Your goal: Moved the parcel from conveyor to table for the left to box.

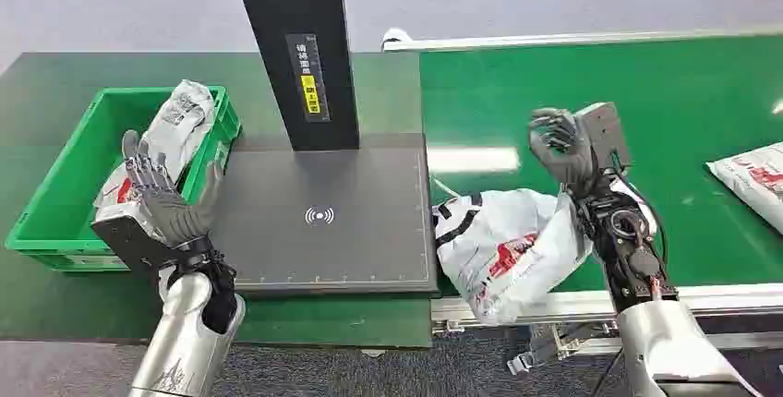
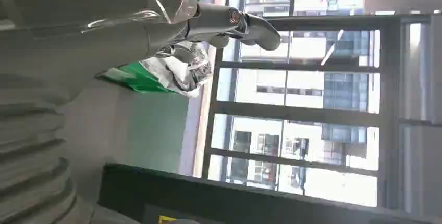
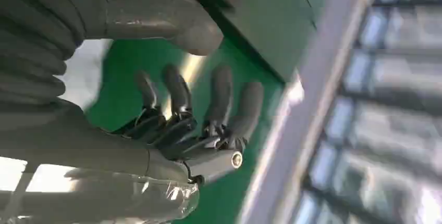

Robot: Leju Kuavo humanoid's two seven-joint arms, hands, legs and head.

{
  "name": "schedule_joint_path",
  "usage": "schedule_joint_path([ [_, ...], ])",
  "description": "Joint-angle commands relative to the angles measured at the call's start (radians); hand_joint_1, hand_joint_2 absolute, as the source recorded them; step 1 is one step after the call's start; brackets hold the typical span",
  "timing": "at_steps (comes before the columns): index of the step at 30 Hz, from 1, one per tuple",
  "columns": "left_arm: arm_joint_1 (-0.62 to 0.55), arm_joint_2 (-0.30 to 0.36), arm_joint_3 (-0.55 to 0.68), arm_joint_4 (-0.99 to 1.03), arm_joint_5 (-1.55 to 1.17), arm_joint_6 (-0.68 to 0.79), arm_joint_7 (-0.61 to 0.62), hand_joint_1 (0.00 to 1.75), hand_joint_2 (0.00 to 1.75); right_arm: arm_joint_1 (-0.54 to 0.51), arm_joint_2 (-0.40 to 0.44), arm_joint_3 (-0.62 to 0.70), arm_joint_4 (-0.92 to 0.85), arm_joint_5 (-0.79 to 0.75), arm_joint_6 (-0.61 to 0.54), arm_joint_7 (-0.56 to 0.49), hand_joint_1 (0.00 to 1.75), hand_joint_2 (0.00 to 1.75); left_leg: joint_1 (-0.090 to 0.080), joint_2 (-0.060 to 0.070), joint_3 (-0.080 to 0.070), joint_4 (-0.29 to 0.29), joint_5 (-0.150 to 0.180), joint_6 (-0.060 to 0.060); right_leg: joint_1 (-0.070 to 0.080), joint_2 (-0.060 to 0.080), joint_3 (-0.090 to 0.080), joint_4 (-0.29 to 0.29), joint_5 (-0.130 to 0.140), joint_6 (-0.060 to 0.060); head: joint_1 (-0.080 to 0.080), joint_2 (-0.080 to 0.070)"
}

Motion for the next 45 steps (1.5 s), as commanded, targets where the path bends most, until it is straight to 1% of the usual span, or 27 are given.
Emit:
schedule_joint_path([
  [1, -0.054, 0.028, -0.004, 0.116, -0.074, -0.065, 0.081, 0.00, 1.75, -0.139, -0.191, 0.322, 0.340, 0.320, 0.117, 0.167, 0.00, 1.75, -0.001, -0.004, 0.001, -0.001, 0.000, 0.001, 0.000, -0.004, 0.003, -0.001, -0.001, 0.001, 0.000, 0.000],
  [2, -0.064, 0.022, -0.003, 0.128, -0.081, -0.075, 0.090, 0.00, 1.75, -0.145, -0.211, 0.381, 0.355, 0.389, 0.141, 0.179, 0.00, 1.75, -0.001, -0.005, 0.002, -0.001, -0.001, 0.001, -0.001, -0.004, 0.004, -0.002, -0.001, 0.001, 0.000, 0.000],
  [3, -0.074, 0.017, -0.003, 0.137, -0.088, -0.084, 0.096, 0.00, 1.75, -0.148, -0.226, 0.422, 0.366, 0.431, 0.184, 0.168, 0.00, 1.75, -0.001, -0.005, -0.001, 0.000, 0.000, 0.001, -0.001, -0.004, 0.002, -0.001, -0.001, 0.001, 0.000, 0.000],
  [4, -0.081, 0.015, -0.006, 0.143, -0.093, -0.089, 0.100, 0.00, 1.75, -0.146, -0.234, 0.441, 0.369, 0.450, 0.199, 0.160, 0.00, 1.75, -0.001, -0.003, 0.001, -0.001, -0.001, 0.001, -0.001, -0.002, 0.003, -0.002, -0.001, 0.001, 0.000, 0.000],
  [6, -0.103, 0.009, -0.008, 0.164, -0.101, -0.107, 0.112, 0.00, 1.75, -0.151, -0.251, 0.517, 0.372, 0.507, 0.296, 0.100, 0.00, 1.75, -0.001, -0.006, 0.000, -0.001, 0.000, 0.001, -0.001, -0.005, 0.003, -0.002, -0.001, 0.001, 0.000, 0.000],
  [10, -0.109, 0.007, -0.009, 0.166, -0.104, -0.108, 0.115, 0.00, 1.75, -0.151, -0.251, 0.519, 0.372, 0.508, 0.296, 0.097, 0.00, 1.75, -0.001, -0.004, -0.002, 0.000, 0.000, 0.000, -0.001, -0.003, 0.000, 0.000, -0.001, 0.000, 0.000, 0.000],
  [11, -0.110, 0.006, -0.006, 0.168, -0.104, -0.109, 0.115, 0.00, 1.75, -0.154, -0.252, 0.535, 0.369, 0.517, 0.322, 0.083, 0.00, 1.75, -0.001, -0.003, 0.000, -0.001, 0.000, 0.000, -0.001, -0.002, 0.001, -0.001, -0.001, 0.000, 0.000, 0.000],
  [12, -0.116, 0.006, -0.005, 0.171, -0.105, -0.116, 0.117, 0.00, 1.75, -0.159, -0.258, 0.564, 0.365, 0.531, 0.376, 0.050, 0.00, 1.75, -0.001, -0.003, -0.001, -0.001, 0.000, 0.000, -0.001, -0.002, 0.000, -0.001, -0.001, 0.000, 0.000, 0.000],
  [13, -0.124, 0.006, -0.005, 0.175, -0.106, -0.122, 0.120, 0.00, 1.75, -0.161, -0.262, 0.591, 0.357, 0.548, 0.395, 0.033, 0.00, 1.75, -0.001, -0.002, 0.001, -0.002, 0.000, 0.000, -0.001, -0.002, 0.002, -0.002, 0.000, 0.000, 0.000, 0.000],
  [16, -0.127, 0.005, -0.005, 0.175, -0.107, -0.124, 0.122, 0.00, 1.75, -0.158, -0.259, 0.593, 0.356, 0.548, 0.392, 0.034, 0.00, 1.75, -0.001, -0.001, -0.001, -0.001, 0.000, 0.000, -0.001, -0.001, 0.000, -0.001, -0.001, 0.001, 0.000, 0.000],
  [19, -0.125, 0.000, -0.002, 0.178, -0.109, -0.133, 0.126, 0.00, 1.75, -0.160, -0.259, 0.647, 0.349, 0.578, 0.411, 0.020, 0.00, 1.75, -0.001, -0.001, 0.000, -0.001, -0.001, 0.001, -0.001, -0.001, 0.000, -0.001, -0.001, 0.001, 0.000, 0.000],
  [23, -0.118, -0.007, 0.002, 0.172, -0.118, -0.130, 0.134, 0.00, 1.75, -0.146, -0.233, 0.693, 0.342, 0.608, 0.384, 0.021, 0.00, 1.75, -0.001, 0.000, 0.001, -0.001, -0.001, 0.000, -0.001, 0.000, 0.001, -0.002, 0.000, 0.000, 0.000, 0.000],
  [26, -0.118, -0.008, 0.004, 0.179, -0.130, -0.132, 0.147, 0.00, 1.75, -0.111, -0.242, 0.729, 0.313, 0.625, 0.364, 0.011, 0.00, 1.75, -0.001, 0.001, 0.002, -0.002, -0.001, 0.000, -0.001, 0.002, 0.002, -0.003, 0.000, 0.000, 0.000, 0.000],
  [29, -0.117, -0.008, 0.004, 0.181, -0.130, -0.132, 0.147, 0.00, 1.75, -0.110, -0.246, 0.730, 0.314, 0.625, 0.363, 0.011, 0.00, 1.75, 0.000, -0.001, 0.004, -0.004, 0.000, 0.000, 0.000, 0.000, 0.005, -0.005, 0.000, 0.000, 0.000, 0.000],
  [30, -0.117, -0.008, 0.004, 0.181, -0.130, -0.132, 0.147, 0.00, 1.75, -0.110, -0.246, 0.730, 0.314, 0.625, 0.363, 0.011, 0.00, 1.75, 0.000, -0.001, 0.001, -0.002, 0.000, 0.000, 0.000, -0.001, 0.002, -0.002, -0.001, 0.000, 0.000, 0.000],
  [32, -0.117, -0.008, 0.005, 0.181, -0.130, -0.132, 0.147, 0.00, 1.75, -0.113, -0.248, 0.730, 0.312, 0.625, 0.365, 0.009, 0.00, 1.75, 0.000, -0.001, 0.003, -0.003, 0.000, 0.000, 0.000, 0.000, 0.004, -0.004, 0.000, 0.000, 0.000, 0.000],
  [33, -0.117, -0.008, 0.005, 0.181, -0.130, -0.132, 0.147, 0.00, 1.75, -0.113, -0.248, 0.730, 0.312, 0.625, 0.365, 0.009, 0.00, 1.75, -0.001, -0.001, 0.001, -0.001, 0.000, 0.000, -0.001, -0.001, 0.001, -0.002, -0.001, 0.000, 0.000, 0.000],
  [35, -0.117, -0.008, 0.005, 0.181, -0.130, -0.132, 0.147, 0.00, 1.75, -0.113, -0.248, 0.730, 0.312, 0.625, 0.365, 0.009, 0.00, 1.75, 0.000, 0.000, 0.003, -0.003, 0.000, 0.001, 0.000, 0.000, 0.004, -0.004, 0.000, 0.000, 0.000, 0.000],
  [36, -0.117, -0.009, 0.007, 0.183, -0.132, -0.132, 0.147, 0.00, 1.75, -0.113, -0.251, 0.739, 0.301, 0.630, 0.355, 0.008, 1.57, 1.75, -0.001, -0.001, 0.002, -0.002, 0.000, 0.001, -0.001, -0.001, 0.003, -0.003, 0.000, 0.000, 0.000, 0.000],
  [37, -0.117, -0.008, 0.008, 0.184, -0.132, -0.132, 0.147, 0.00, 1.75, -0.115, -0.249, 0.738, 0.299, 0.630, 0.354, 0.008, 1.75, 1.75, -0.001, -0.001, 0.001, -0.001, 0.000, 0.000, -0.001, -0.001, 0.002, -0.002, 0.000, 0.000, 0.000, 0.000],
  [42, -0.095, -0.002, 0.023, 0.171, -0.131, -0.139, 0.147, 0.00, 1.75, -0.121, -0.253, 0.730, 0.256, 0.610, 0.339, 0.011, 1.75, 1.75, -0.001, 0.001, 0.003, -0.003, 0.000, 0.000, -0.001, 0.001, 0.004, -0.003, 0.000, 0.000, 0.000, 0.000],
  [44, -0.093, -0.003, 0.034, 0.172, -0.124, -0.146, 0.145, 0.00, 1.75, -0.115, -0.263, 0.726, 0.232, 0.605, 0.322, 0.032, 1.75, 1.75, -0.001, 0.000, 0.002, -0.002, 0.000, 0.000, -0.001, 0.000, 0.003, -0.002, 0.000, 0.000, 0.000, 0.000],
  [45, -0.092, -0.005, 0.045, 0.172, -0.093, -0.180, 0.152, 0.00, 1.75, -0.116, -0.273, 0.728, 0.219, 0.607, 0.315, 0.044, 1.75, 1.75, -0.001, 0.000, 0.004, -0.003, 0.000, 0.000, -0.001, 0.001, 0.004, -0.003, 0.000, 0.000, 0.000, 0.000],
])
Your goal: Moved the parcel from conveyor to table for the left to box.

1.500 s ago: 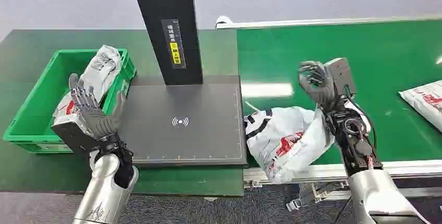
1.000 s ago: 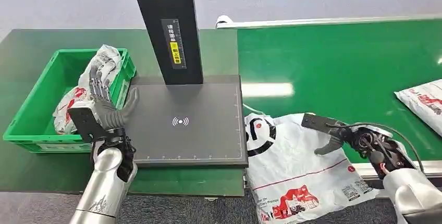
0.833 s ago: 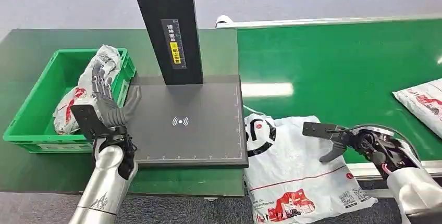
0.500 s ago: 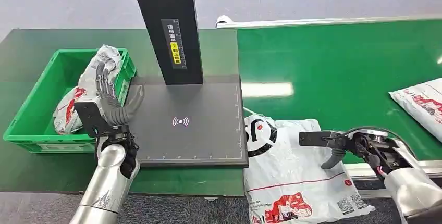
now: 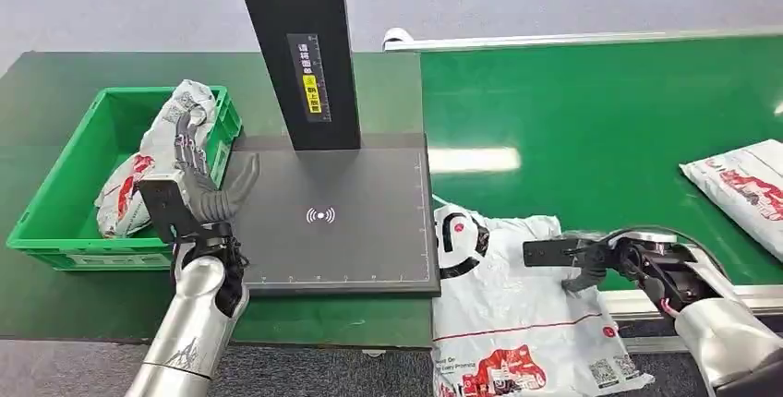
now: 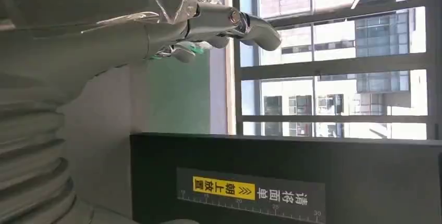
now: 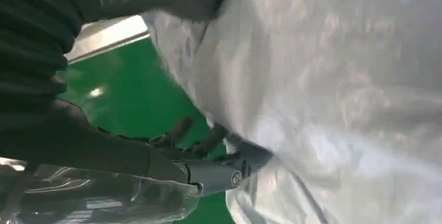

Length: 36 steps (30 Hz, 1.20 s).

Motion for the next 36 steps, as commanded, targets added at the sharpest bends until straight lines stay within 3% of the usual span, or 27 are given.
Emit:
schedule_joint_path([
  [1, -0.003, 0.007, 0.049, 0.049, 0.048, -0.057, 0.012, 0.00, 1.75, 0.000, -0.018, 0.048, -0.063, -0.007, -0.027, 0.036, 1.75, 1.75, 0.000, 0.001, 0.002, -0.001, 0.000, 0.000, 0.000, 0.001, 0.002, -0.001, 0.000, -0.001, 0.000, 0.000],
  [18, 0.014, 0.014, 0.078, 0.013, 0.051, -0.062, 0.008, 0.00, 1.75, 0.014, -0.047, 0.027, -0.130, -0.026, -0.055, 0.052, 1.75, 1.75, 0.000, 0.002, 0.002, -0.002, 0.000, 0.000, 0.000, 0.003, 0.001, -0.001, 0.000, -0.001, 0.000, 0.000],
  [26, 0.053, 0.002, 0.095, -0.040, 0.039, -0.059, 0.022, 0.00, 1.75, 0.076, -0.041, -0.039, -0.197, -0.016, -0.190, 0.115, 1.75, 1.75, 0.000, 0.002, 0.002, -0.002, -0.001, 0.000, 0.000, 0.002, 0.001, -0.002, 0.000, -0.001, 0.000, 0.000],
  [28, 0.080, -0.003, 0.100, -0.075, 0.030, -0.055, 0.030, 0.00, 1.75, 0.096, -0.017, -0.090, -0.207, -0.001, -0.261, 0.122, 1.75, 1.75, 0.000, 0.002, 0.003, -0.002, -0.001, 0.000, 0.000, 0.003, 0.002, -0.002, 0.000, -0.001, 0.000, 0.000],
  [30, 0.125, -0.009, 0.110, -0.124, 0.021, -0.047, 0.030, 0.00, 1.75, 0.121, 0.079, -0.249, -0.208, -0.040, -0.417, 0.115, 1.75, 1.75, 0.000, 0.003, 0.002, -0.002, -0.001, 0.000, 0.000, 0.004, 0.000, -0.001, 0.001, -0.001, 0.000, 0.000],
  [31, 0.158, -0.019, 0.117, -0.167, 0.001, -0.002, -0.011, 0.00, 1.75, 0.155, 0.166, -0.421, -0.248, -0.145, -0.552, 0.059, 1.75, 1.75, 0.000, 0.008, 0.005, -0.003, -0.001, 0.000, 0.000, 0.009, 0.002, -0.003, 0.001, -0.001, 0.000, 0.000],
  [33, 0.187, -0.029, 0.115, -0.212, -0.013, 0.066, -0.056, 0.00, 1.75, 0.204, 0.217, -0.538, -0.370, -0.180, -0.630, 0.022, 1.75, 1.75, 0.000, 0.011, 0.002, -0.003, -0.002, -0.001, 0.000, 0.011, 0.000, -0.002, 0.002, -0.001, 0.000, 0.000],
  [36, 0.193, -0.055, 0.117, -0.247, 0.002, 0.145, -0.131, 0.00, 1.75, 0.305, 0.249, -0.688, -0.574, -0.271, -0.712, -0.115, 1.75, 1.75, 0.001, 0.010, 0.001, -0.002, -0.001, -0.001, 0.001, 0.009, -0.002, 0.000, 0.000, -0.001, 0.000, 0.000],
])
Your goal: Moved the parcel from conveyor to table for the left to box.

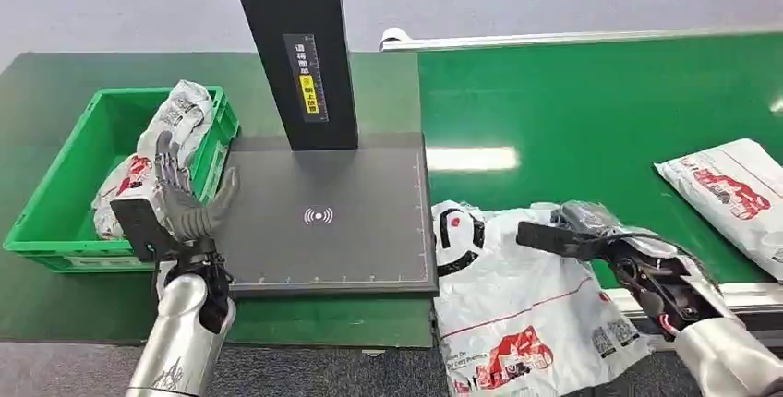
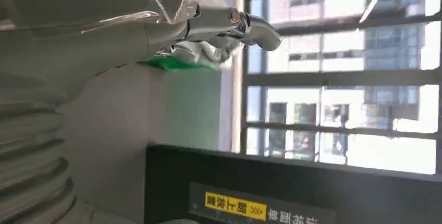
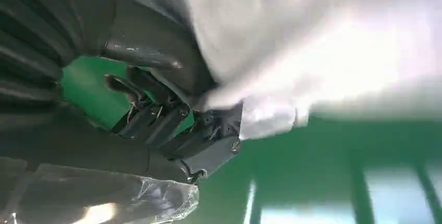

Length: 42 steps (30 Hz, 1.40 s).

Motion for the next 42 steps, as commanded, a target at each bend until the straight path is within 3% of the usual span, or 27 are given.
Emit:
schedule_joint_path([
  [1, 0.079, -0.049, 0.039, -0.140, 0.002, 0.167, -0.141, 0.00, 1.75, 0.191, 0.228, -0.543, -0.398, -0.179, -0.214, -0.217, 1.75, 1.75, 0.001, 0.007, 0.004, -0.002, -0.002, -0.001, 0.001, 0.007, 0.001, -0.002, 0.000, -0.002, 0.000, 0.000],
  [5, 0.079, -0.056, 0.025, -0.167, 0.031, 0.222, -0.168, 0.00, 1.75, 0.281, 0.263, -0.657, -0.566, -0.277, -0.306, -0.384, 1.75, 1.75, 0.002, -0.004, 0.000, -0.001, 0.000, 0.000, 0.002, -0.004, 0.000, -0.001, -0.001, -0.001, 0.000, 0.000],
  [11, 0.084, -0.050, 0.028, -0.175, 0.070, 0.218, -0.168, 0.00, 1.75, 0.305, 0.315, -0.710, -0.667, -0.448, -0.400, -0.542, 1.75, 1.75, 0.000, -0.003, 0.001, -0.001, -0.001, 0.000, 0.001, -0.002, 0.001, -0.001, -0.001, -0.002, 0.000, 0.000],
  [21, 0.083, -0.050, 0.030, -0.177, 0.072, 0.216, -0.168, 0.00, 1.75, 0.306, 0.322, -0.714, -0.677, -0.466, -0.405, -0.553, 1.75, 1.75, 0.001, -0.002, 0.003, -0.002, -0.001, 0.000, 0.001, -0.001, 0.002, -0.002, -0.001, -0.002, 0.000, 0.000],
  [28, 0.066, -0.065, 0.051, -0.206, 0.083, 0.205, -0.168, 0.00, 1.75, 0.258, 0.297, -0.644, -0.840, -0.523, -0.578, -0.568, 1.75, 1.75, 0.000, -0.002, 0.002, -0.001, -0.001, 0.000, 0.000, 0.000, 0.000, 0.000, -0.002, -0.002, 0.000, 0.000],
  [30, 0.074, -0.070, 0.055, -0.230, 0.068, 0.229, -0.168, 0.00, 1.75, 0.176, 0.270, -0.578, -0.699, -0.493, -0.575, -0.554, 1.75, 1.75, 0.000, -0.001, 0.000, 0.001, -0.001, 0.000, 0.000, 0.000, -0.002, 0.001, -0.001, -0.001, 0.000, 0.000],
  [32, 0.085, -0.070, 0.054, -0.238, 0.065, 0.227, -0.168, 0.00, 1.75, 0.053, 0.257, -0.471, -0.477, -0.340, -0.545, -0.444, 1.75, 1.75, 0.000, 0.003, 0.001, 0.000, -0.001, 0.000, 0.000, 0.004, -0.001, 0.000, 0.000, -0.001, 0.000, 0.000],
  [33, 0.086, -0.069, 0.051, -0.242, 0.056, 0.232, -0.168, 0.00, 1.75, 0.030, 0.264, -0.458, -0.428, -0.325, -0.532, -0.444, 1.75, 1.75, 0.000, 0.008, 0.003, 0.000, -0.002, 0.000, 0.000, 0.008, 0.000, -0.001, 0.001, -0.001, 0.000, 0.000],
  [34, 0.080, -0.074, 0.049, -0.242, 0.048, 0.230, -0.168, 0.00, 1.75, -0.048, 0.281, -0.399, -0.252, -0.234, -0.519, -0.434, 1.75, 1.75, 0.000, 0.009, 0.003, -0.001, -0.001, 0.000, 0.000, 0.009, 0.000, -0.001, 0.002, -0.001, 0.000, 0.000],
  [36, 0.070, -0.076, 0.042, -0.242, 0.043, 0.232, -0.168, 0.00, 1.75, -0.103, 0.307, -0.361, -0.114, -0.205, -0.510, -0.498, 1.75, 1.75, 0.001, 0.011, 0.005, -0.001, -0.001, 0.000, 0.001, 0.011, 0.001, -0.002, 0.002, -0.002, 0.000, 0.000],
  [38, 0.059, -0.078, 0.037, -0.228, 0.044, 0.230, -0.168, 0.00, 1.75, -0.125, 0.339, -0.350, -0.051, -0.230, -0.514, -0.568, 1.75, 1.75, 0.001, 0.011, 0.006, -0.002, 0.000, 0.000, 0.001, 0.011, 0.002, -0.003, 0.003, -0.003, 0.000, 0.000],
  [42, 0.028, -0.067, 0.025, -0.198, 0.060, 0.223, -0.168, 0.00, 1.75, -0.124, 0.406, -0.285, -0.070, -0.361, -0.382, -0.568, 1.75, 1.75, 0.001, 0.004, 0.005, -0.001, 0.000, -0.001, 0.001, 0.005, 0.002, 0.000, 0.001, -0.002, 0.000, 0.000],
])
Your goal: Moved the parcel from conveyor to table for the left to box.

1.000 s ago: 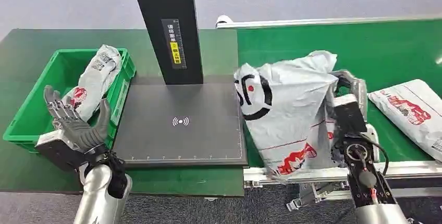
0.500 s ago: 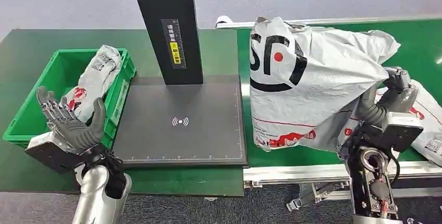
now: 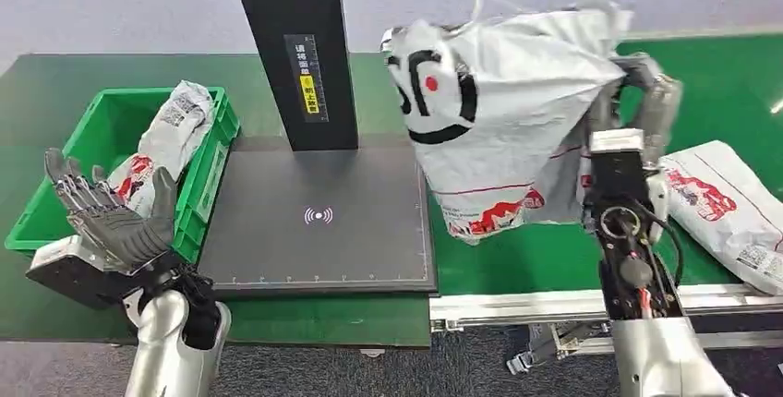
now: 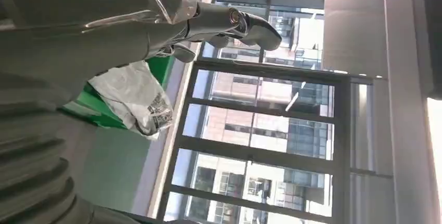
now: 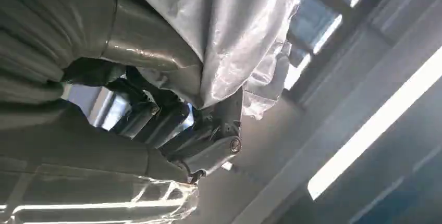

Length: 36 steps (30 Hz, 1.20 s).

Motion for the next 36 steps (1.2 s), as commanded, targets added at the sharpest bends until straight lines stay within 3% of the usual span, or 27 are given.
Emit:
schedule_joint_path([
  [1, -0.053, 0.011, -0.002, 0.054, 0.015, 0.000, -0.001, 0.00, 1.75, -0.155, 0.129, 0.192, 0.342, -0.142, 0.144, -0.031, 1.75, 1.75, 0.000, 0.006, 0.003, -0.001, -0.001, 0.000, 0.000, 0.006, 0.001, -0.001, 0.001, -0.001, 0.000, 0.000],
  [10, -0.053, 0.011, -0.002, 0.054, 0.015, 0.000, -0.001, 0.00, 1.75, -0.155, 0.129, 0.192, 0.342, -0.142, 0.144, -0.031, 1.75, 1.75, 0.000, 0.002, 0.001, -0.001, -0.001, 0.000, 0.000, 0.002, 0.000, -0.001, 0.000, 0.000, 0.000, 0.000],
  [14, -0.057, 0.010, -0.023, 0.072, 0.009, 0.013, -0.001, 0.00, 1.75, -0.210, 0.221, 0.258, 0.572, -0.136, 0.234, 0.077, 1.75, 1.75, -0.001, 0.004, 0.002, -0.002, -0.001, 0.000, 0.000, 0.004, 0.001, -0.001, 0.000, -0.001, 0.000, 0.000],
  [18, -0.064, 0.024, -0.047, 0.060, -0.033, 0.063, -0.001, 0.00, 1.75, -0.238, 0.291, 0.307, 0.715, -0.153, 0.433, 0.170, 1.75, 1.75, 0.000, 0.005, 0.004, -0.003, 0.000, -0.001, 0.000, 0.005, 0.001, -0.002, 0.001, -0.001, 0.000, 0.000],
  [19, -0.073, 0.028, -0.061, 0.069, -0.036, 0.065, -0.001, 0.00, 1.75, -0.225, 0.306, 0.301, 0.709, -0.193, 0.530, 0.153, 1.75, 1.75, 0.000, 0.004, 0.003, -0.001, -0.001, -0.001, 0.000, 0.004, 0.000, -0.001, 0.000, -0.001, 0.000, 0.000],
  [23, -0.092, 0.015, -0.082, 0.104, -0.027, 0.069, -0.001, 0.00, 1.75, -0.202, 0.328, 0.248, 0.638, -0.327, 0.717, 0.080, 1.75, 1.75, 0.001, 0.002, 0.003, -0.002, -0.001, 0.000, 0.001, 0.002, 0.001, -0.001, -0.001, -0.001, 0.000, 0.000],
  [31, -0.079, 0.007, -0.074, 0.100, -0.018, 0.060, -0.001, 0.00, 1.75, -0.232, 0.341, 0.175, 0.606, -0.599, 0.971, 0.232, 1.75, 1.75, 0.000, 0.001, 0.001, -0.001, 0.000, 0.000, 0.001, 0.001, 0.000, -0.001, 0.000, -0.001, 0.000, 0.000],
  [34, -0.085, 0.003, -0.065, 0.103, -0.016, 0.054, -0.001, 0.00, 1.75, -0.264, 0.337, 0.163, 0.656, -0.650, 0.967, 0.270, 1.75, 1.75, 0.000, 0.000, 0.000, -0.001, 0.000, -0.001, 0.001, 0.001, -0.001, 0.000, 0.000, -0.001, 0.000, 0.000],
  [36, -0.092, 0.002, -0.055, 0.110, -0.010, 0.044, -0.001, 0.00, 1.75, -0.304, 0.331, 0.186, 0.703, -0.627, 0.879, 0.283, 1.75, 1.75, 0.000, 0.001, 0.000, -0.001, 0.000, -0.001, 0.001, 0.002, -0.001, 0.000, 0.000, -0.001, 0.000, 0.000],
])
